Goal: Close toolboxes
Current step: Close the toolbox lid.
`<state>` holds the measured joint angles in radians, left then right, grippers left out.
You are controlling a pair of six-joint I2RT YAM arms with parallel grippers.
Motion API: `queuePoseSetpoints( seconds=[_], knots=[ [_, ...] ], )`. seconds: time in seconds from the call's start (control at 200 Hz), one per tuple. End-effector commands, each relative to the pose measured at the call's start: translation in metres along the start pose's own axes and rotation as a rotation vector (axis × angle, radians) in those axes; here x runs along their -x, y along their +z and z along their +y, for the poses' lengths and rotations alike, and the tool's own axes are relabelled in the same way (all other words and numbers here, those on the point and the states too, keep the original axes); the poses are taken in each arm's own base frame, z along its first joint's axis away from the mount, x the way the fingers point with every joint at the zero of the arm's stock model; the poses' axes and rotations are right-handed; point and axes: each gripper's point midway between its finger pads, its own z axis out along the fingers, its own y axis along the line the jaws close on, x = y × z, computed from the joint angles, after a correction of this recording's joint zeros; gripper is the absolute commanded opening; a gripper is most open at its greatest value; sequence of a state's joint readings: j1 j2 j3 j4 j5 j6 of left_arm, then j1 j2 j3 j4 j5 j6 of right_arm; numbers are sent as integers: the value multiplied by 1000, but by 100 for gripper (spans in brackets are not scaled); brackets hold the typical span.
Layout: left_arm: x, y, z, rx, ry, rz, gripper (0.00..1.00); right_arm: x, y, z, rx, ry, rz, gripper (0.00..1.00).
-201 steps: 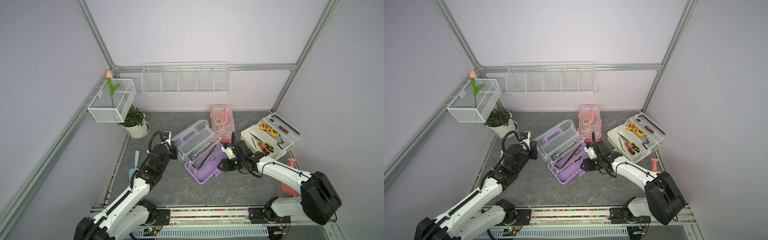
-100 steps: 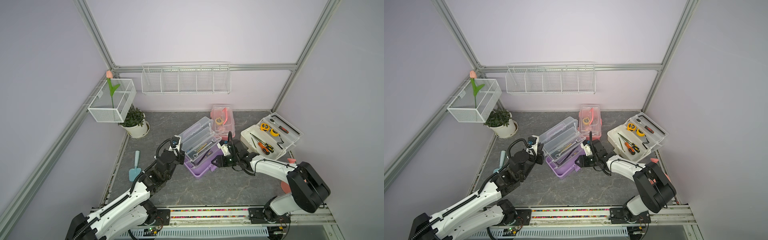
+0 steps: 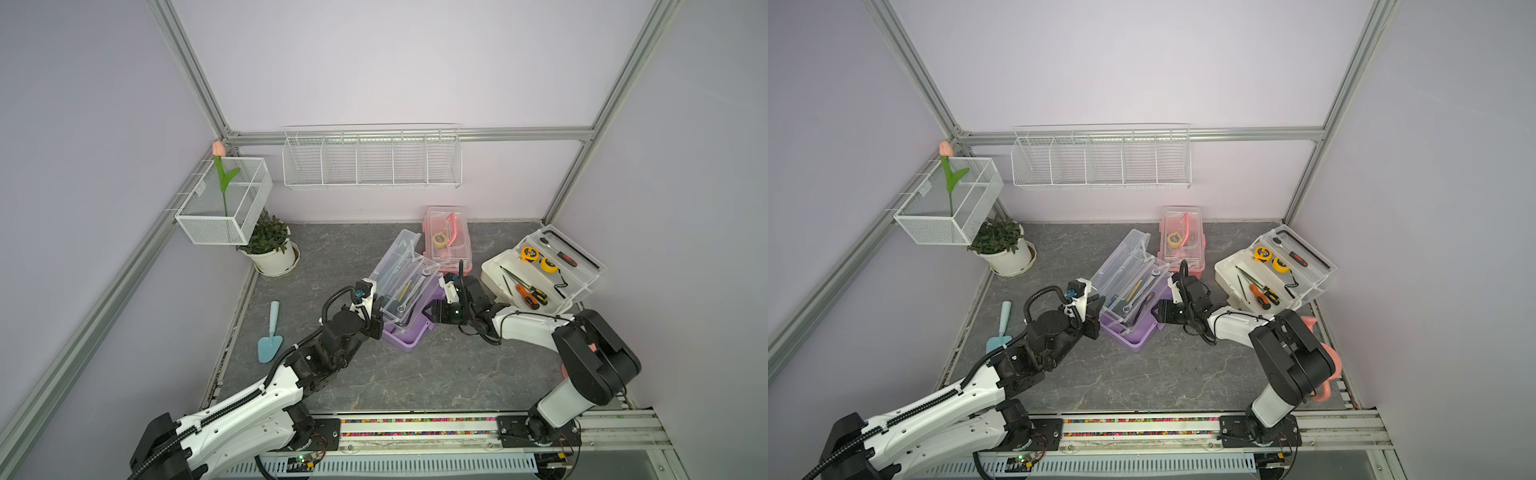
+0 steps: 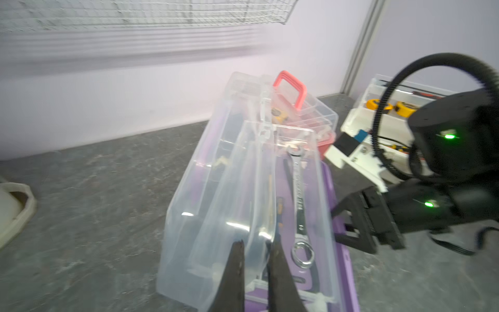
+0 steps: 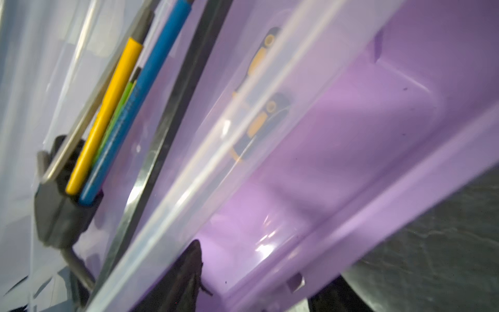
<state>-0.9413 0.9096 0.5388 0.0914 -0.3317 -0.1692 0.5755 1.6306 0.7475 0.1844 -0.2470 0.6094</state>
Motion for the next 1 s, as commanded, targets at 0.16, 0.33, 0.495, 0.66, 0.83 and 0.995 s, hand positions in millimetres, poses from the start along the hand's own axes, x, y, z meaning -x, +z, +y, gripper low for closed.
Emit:
queuePoseSetpoints(
  seconds=[0.16, 0.33, 0.495, 0.66, 0.83, 0.995],
  knots=[
    [-18, 7, -80, -322, -109, 142, 58, 1, 7, 12, 51, 3, -5, 63],
    [4, 2, -83, -335, -134, 100, 63, 2, 2, 8, 47, 8, -15, 64],
    [31, -8, -81, -328, -191, 51, 70, 3, -6, 3, 35, 35, -20, 68],
    [58, -12, -60, -223, -241, -18, 82, 0, -23, -1, 29, 47, -39, 74],
    [75, 7, -33, -146, -270, -17, 84, 0, -43, -8, 18, 56, -69, 74],
    [82, 33, -19, -103, -260, -3, 85, 2, -63, -24, -27, 73, -104, 74]
  ],
)
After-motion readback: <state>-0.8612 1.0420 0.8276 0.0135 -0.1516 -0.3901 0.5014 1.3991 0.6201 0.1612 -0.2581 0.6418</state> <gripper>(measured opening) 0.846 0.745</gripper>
